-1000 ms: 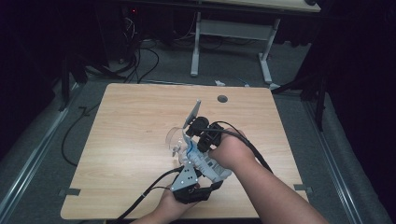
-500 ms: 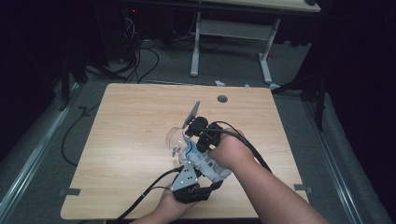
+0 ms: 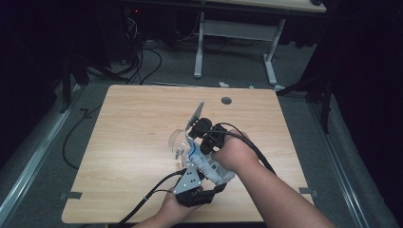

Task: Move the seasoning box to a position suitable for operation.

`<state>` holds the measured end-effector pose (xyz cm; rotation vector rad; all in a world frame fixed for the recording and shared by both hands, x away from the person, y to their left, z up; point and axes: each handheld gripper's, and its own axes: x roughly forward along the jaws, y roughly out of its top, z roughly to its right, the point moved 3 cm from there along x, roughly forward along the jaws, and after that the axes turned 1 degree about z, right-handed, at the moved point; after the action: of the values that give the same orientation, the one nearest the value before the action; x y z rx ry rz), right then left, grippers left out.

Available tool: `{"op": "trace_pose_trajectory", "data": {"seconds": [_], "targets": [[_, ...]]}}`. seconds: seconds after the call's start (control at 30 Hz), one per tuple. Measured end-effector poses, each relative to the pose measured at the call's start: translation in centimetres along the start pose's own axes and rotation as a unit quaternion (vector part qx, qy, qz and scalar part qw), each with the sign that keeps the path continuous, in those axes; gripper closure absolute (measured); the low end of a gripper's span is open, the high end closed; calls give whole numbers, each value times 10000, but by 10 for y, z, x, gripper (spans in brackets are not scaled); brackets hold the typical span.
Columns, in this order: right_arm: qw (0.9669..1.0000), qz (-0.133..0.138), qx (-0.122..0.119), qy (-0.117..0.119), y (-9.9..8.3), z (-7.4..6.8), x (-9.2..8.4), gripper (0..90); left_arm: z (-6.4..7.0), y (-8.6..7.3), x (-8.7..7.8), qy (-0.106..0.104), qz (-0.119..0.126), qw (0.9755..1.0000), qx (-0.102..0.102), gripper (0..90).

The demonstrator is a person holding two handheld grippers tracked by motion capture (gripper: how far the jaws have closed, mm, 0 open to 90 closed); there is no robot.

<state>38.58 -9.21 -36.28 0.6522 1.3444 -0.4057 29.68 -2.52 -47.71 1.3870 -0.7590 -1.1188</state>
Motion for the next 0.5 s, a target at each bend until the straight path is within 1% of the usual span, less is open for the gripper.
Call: {"op": "trace_pose_trajectory", "data": {"seconds": [0.27,0.5], "targets": [[10000,23,-24,22,0,1,-1,900,-1,-2,0,18,-39,10000,58,536],[10000,22,-13,-1,0,0,0,900,-1,-2,1,37,-37,10000,37,537]]}}
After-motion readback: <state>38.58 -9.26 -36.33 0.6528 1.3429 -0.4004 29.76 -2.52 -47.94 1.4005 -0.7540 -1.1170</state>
